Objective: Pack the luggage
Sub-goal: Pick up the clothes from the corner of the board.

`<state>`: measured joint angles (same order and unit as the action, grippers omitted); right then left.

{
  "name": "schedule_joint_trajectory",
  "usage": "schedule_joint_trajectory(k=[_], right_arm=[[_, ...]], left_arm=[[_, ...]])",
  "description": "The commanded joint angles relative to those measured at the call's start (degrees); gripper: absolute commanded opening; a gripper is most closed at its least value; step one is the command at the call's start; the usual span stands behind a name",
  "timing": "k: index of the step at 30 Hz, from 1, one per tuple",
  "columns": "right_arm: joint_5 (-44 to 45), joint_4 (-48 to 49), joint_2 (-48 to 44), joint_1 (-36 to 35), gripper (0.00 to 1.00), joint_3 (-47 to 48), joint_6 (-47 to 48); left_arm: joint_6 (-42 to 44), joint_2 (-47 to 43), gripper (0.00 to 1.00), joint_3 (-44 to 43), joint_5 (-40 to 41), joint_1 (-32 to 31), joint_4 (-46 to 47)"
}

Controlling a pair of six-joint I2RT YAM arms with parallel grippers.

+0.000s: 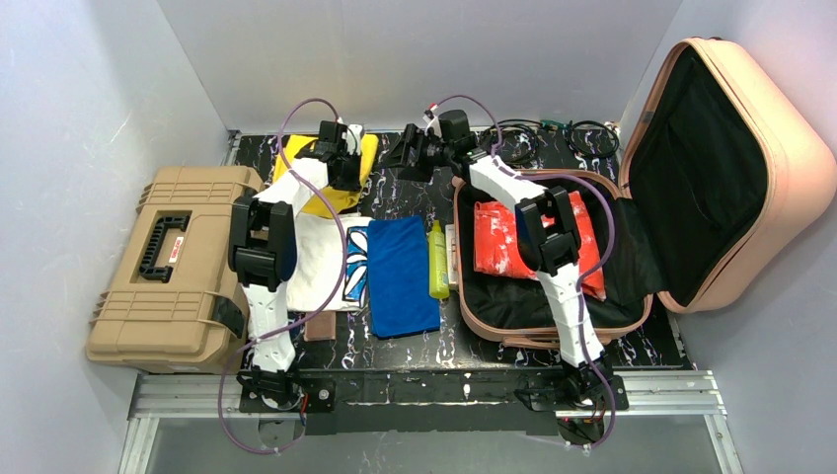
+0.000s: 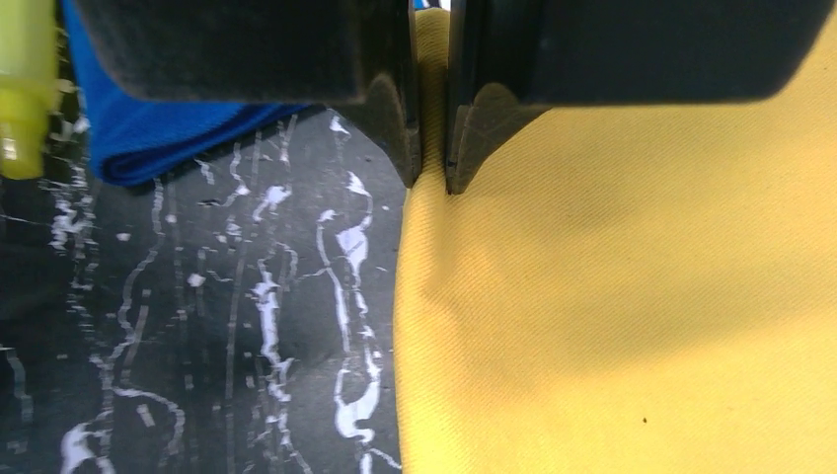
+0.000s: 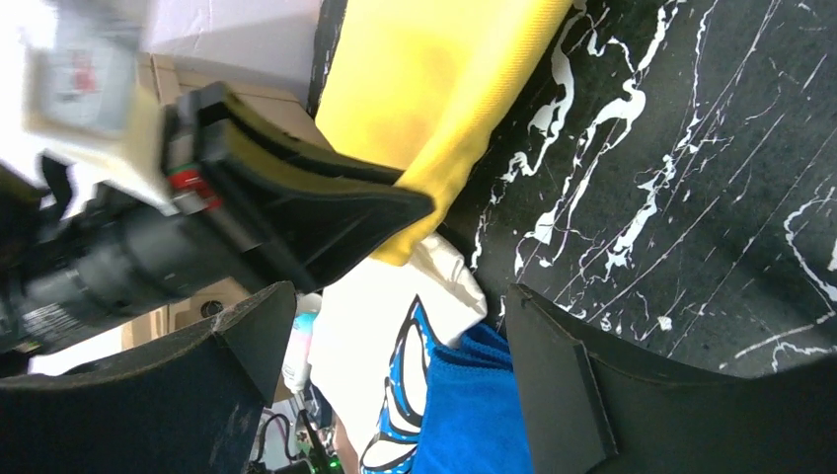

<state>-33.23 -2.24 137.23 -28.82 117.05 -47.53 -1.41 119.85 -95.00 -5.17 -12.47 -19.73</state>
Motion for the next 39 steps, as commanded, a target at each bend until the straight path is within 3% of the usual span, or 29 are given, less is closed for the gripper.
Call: schedule_joint_trajectory(k=[1, 25, 39], right_arm=[[0.9, 4.2, 2.5, -0.9, 0.87, 1.4, -2.6], [4.2, 6.4, 8.8, -2.6, 0.89, -0.1, -6.9], [2.5, 10.8, 12.6, -2.1, 0.88, 1.0, -11.8]], left_arm=[[-6.0, -6.7, 0.0, 0.9, -6.9, -0.9, 1.1], [-12.2, -11.7, 0.0, 7.3, -10.4, -4.3, 6.0], [-13.8, -11.5, 0.0, 9.8, -8.5, -6.6, 6.7]])
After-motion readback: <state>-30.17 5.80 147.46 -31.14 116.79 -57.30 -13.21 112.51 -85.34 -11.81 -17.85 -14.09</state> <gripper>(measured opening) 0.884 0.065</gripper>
